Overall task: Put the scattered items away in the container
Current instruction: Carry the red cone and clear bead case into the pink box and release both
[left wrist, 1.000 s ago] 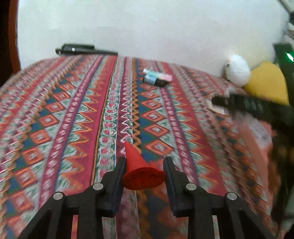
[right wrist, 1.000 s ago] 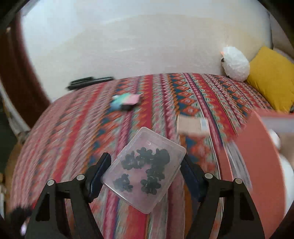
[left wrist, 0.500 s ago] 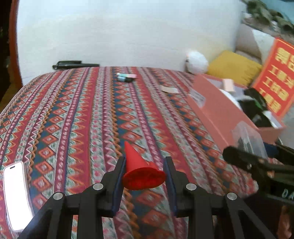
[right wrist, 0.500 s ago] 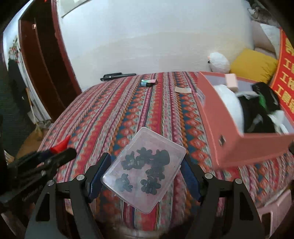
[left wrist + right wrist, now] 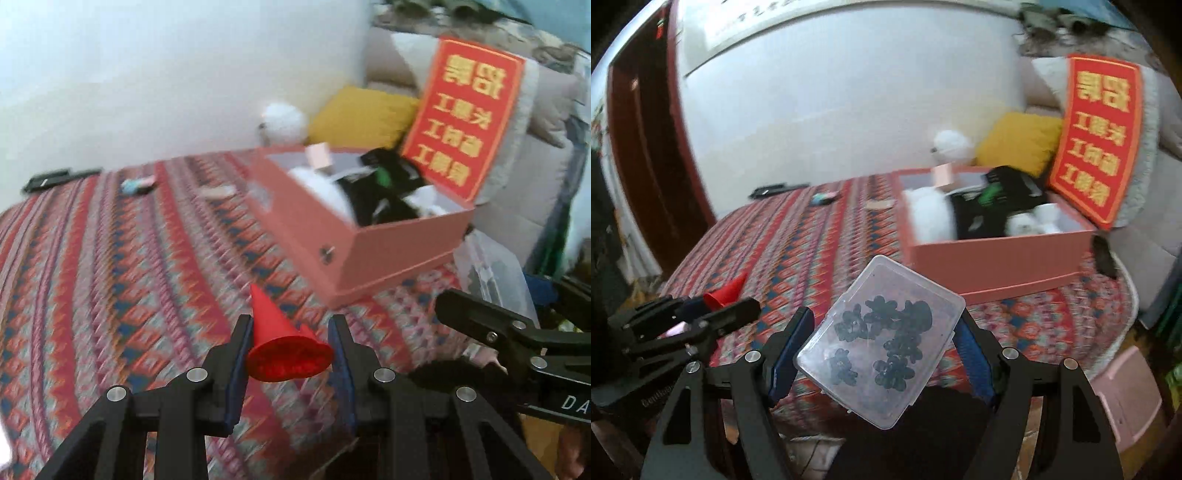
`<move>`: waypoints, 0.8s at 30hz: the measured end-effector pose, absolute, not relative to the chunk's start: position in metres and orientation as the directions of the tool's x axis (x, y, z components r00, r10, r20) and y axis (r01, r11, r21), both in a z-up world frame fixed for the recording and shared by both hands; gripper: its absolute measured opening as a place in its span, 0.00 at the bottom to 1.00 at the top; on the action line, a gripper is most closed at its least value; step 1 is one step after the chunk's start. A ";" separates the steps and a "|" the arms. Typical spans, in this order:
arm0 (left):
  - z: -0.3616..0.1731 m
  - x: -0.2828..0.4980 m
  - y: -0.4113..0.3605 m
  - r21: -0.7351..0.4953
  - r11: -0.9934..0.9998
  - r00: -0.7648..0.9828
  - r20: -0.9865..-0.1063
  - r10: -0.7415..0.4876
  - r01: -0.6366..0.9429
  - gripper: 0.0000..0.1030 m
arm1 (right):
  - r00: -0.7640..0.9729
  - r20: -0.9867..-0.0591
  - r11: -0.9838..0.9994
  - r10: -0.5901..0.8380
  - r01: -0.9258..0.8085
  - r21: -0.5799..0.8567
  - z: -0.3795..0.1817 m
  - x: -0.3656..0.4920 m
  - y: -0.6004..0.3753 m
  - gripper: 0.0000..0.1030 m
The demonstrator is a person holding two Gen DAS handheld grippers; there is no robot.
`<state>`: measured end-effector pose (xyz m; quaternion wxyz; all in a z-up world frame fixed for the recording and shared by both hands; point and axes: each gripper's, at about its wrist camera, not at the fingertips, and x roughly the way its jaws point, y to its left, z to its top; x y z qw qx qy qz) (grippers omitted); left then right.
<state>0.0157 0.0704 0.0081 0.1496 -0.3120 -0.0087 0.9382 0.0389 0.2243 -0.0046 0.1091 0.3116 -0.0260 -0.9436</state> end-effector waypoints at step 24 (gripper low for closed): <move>0.023 -0.253 0.221 -0.024 -0.918 -0.730 -0.598 0.331 -0.396 0.71 | -0.818 -0.565 -0.986 -0.109 0.015 0.168 0.001 -0.235 0.377 0.81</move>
